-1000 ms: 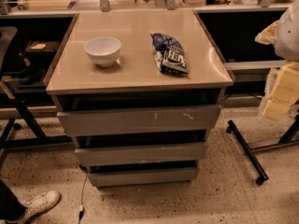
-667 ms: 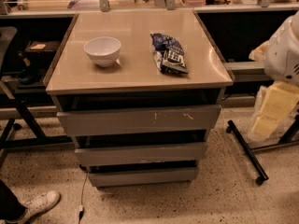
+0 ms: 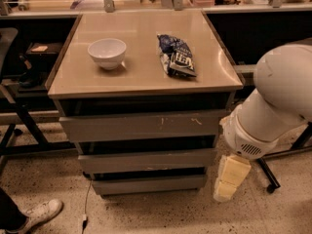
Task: Open middle drawer
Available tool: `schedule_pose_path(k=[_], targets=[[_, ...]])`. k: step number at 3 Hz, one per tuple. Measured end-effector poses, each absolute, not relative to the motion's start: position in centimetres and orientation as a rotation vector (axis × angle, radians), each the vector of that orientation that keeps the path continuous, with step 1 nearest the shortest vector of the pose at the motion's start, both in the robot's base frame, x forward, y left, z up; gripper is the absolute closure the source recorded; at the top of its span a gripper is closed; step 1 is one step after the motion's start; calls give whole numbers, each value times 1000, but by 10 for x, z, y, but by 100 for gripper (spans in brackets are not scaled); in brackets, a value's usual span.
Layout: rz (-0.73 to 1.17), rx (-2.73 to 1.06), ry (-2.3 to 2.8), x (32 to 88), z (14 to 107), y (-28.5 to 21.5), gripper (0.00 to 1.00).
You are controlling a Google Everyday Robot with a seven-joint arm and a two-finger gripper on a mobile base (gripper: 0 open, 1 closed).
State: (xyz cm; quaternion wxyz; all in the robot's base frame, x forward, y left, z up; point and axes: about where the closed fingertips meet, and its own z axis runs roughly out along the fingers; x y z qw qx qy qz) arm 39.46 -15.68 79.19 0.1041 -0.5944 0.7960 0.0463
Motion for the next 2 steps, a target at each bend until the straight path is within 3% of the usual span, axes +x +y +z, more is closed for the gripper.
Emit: schedule_pose_path(k=[2], targets=[[210,-1752,2325,402,759,-138,0]])
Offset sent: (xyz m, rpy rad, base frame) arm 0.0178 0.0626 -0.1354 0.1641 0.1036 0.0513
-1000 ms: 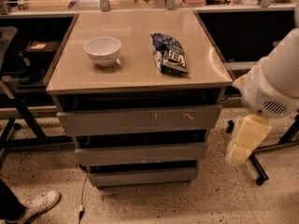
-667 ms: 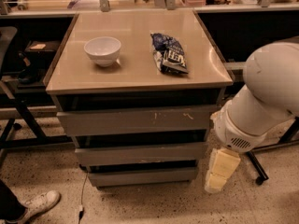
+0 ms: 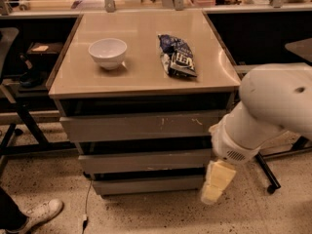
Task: Open middle drawer
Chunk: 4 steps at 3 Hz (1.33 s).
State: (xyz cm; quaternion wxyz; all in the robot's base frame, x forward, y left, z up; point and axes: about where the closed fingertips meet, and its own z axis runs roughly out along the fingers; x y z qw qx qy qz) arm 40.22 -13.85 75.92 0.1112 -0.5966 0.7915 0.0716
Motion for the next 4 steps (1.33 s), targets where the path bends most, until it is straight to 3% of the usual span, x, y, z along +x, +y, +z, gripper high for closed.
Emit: schedule_pose_path(k=[2,4], targets=[[328,-1784,2226,435,637,-89,0],[336,-1788,2177,452,613,-79,0]])
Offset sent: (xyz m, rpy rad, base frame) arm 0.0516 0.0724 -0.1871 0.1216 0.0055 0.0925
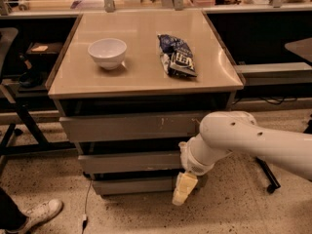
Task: Open middle drawer
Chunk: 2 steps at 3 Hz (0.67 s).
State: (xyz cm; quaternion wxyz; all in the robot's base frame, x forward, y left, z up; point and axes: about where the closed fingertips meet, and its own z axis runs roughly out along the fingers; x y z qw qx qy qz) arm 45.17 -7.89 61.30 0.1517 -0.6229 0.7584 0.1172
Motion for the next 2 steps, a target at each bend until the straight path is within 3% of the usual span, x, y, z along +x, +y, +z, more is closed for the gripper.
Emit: schedule_pose_path(k=[2], targets=[[353,-1778,2131,499,540,-66,0]])
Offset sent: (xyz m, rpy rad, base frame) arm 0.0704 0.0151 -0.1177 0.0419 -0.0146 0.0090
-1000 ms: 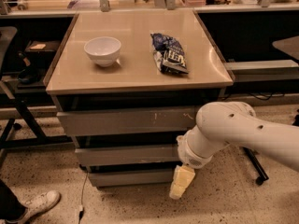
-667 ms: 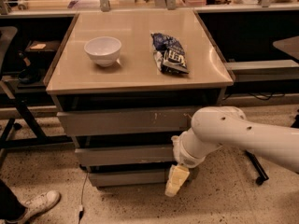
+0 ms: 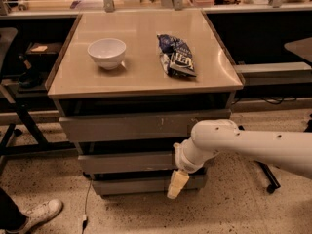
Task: Open middle drawer
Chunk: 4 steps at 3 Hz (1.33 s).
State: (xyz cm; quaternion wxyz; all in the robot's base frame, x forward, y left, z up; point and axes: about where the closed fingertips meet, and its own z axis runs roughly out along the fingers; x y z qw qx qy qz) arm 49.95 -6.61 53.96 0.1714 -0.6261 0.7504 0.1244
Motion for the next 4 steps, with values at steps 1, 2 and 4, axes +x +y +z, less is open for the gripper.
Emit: schedule_pose_path(k=[1,2,4], targets=[[372,-1772,2177,511,511,-66,0],[376,-1773,2181,510,508,-66,0],[365,-1789,2166,532,456,-54,0]])
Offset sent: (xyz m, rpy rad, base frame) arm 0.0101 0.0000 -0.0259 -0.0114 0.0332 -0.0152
